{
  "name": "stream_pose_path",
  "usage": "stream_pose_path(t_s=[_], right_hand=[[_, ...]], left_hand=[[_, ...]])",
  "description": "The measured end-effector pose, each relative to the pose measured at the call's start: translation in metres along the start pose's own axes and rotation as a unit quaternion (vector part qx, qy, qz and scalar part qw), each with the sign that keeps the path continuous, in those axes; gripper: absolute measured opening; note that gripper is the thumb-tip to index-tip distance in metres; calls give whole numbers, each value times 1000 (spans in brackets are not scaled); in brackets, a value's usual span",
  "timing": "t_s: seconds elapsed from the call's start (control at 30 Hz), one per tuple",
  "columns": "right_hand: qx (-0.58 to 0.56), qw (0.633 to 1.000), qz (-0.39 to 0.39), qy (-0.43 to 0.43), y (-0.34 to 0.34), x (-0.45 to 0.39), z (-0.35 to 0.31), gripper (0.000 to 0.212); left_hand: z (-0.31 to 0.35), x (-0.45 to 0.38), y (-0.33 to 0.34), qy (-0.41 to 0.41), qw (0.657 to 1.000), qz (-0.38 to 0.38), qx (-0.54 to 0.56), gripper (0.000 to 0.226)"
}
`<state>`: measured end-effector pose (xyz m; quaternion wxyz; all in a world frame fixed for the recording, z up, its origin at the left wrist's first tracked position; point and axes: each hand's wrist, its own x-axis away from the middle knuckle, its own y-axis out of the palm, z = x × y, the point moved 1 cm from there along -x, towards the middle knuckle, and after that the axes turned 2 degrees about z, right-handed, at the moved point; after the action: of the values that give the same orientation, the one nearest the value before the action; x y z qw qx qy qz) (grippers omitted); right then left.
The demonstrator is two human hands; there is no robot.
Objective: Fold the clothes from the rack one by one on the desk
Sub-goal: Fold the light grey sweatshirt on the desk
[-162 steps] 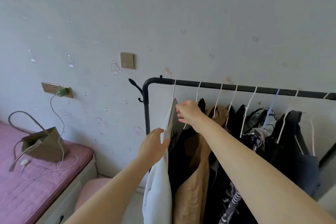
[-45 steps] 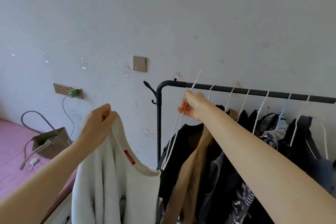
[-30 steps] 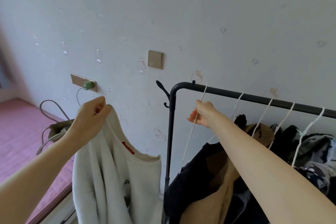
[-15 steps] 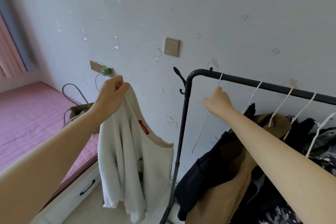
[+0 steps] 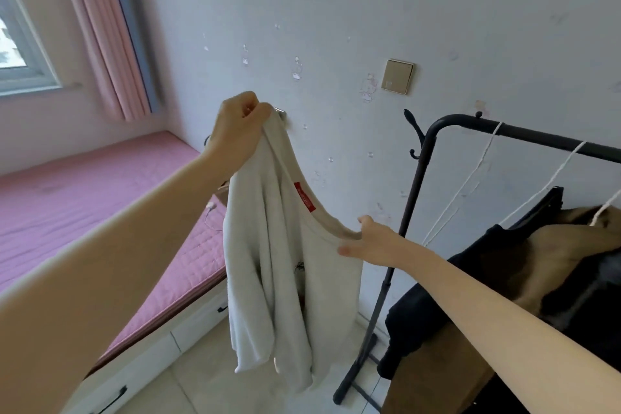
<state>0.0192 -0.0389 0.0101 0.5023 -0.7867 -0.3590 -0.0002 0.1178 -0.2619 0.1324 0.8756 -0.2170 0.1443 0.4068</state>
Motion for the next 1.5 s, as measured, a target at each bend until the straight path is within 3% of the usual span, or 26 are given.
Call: stream_pose_path(t_s=[0.13,0.23,0.4,0.53,0.6,0.7,0.8,1.07,1.2,1.37,1.43,1.5], right_hand=[[4,1000,3,-17,26,-15,-24,15],[-11,997,43,-59,37,-30,-44,37],[-66,987,65,-128,48,-49,-94,24],[-121,976,55,-174,56,-72,-135,28],[-140,970,41,-194,63,-82,-155,29],[-147,960,3,-237,78,-86,-184,25],[-163,943,-55,-283,96,-81,-210,30],[-154,859,-156,-463,145,-13,-280,27],[-162,808,-192,-533,182,42,-318,23],[-189,753,-237,-584,235,120,-348,15],[-175,732,-269,-601,267,166,-360,14],[-165,718,-285,-613,289,203,-366,14]], left_hand=[[-15,3,-54,-21,998,61,-18,24],[-31,8,-90,-46,994,94,-35,16],[-64,24,-154,-72,987,109,-97,24],[-79,59,-199,-73,968,128,-206,34],[-81,87,-219,-51,943,128,-301,34],[-81,135,-239,-68,880,122,-455,32],[-75,186,-249,-104,839,144,-514,31],[-44,344,-272,-277,784,260,-491,32],[-8,421,-285,-351,772,321,-423,76],[26,517,-306,-436,764,334,-339,84],[46,571,-312,-459,729,353,-365,73],[54,612,-318,-462,704,376,-386,41]])
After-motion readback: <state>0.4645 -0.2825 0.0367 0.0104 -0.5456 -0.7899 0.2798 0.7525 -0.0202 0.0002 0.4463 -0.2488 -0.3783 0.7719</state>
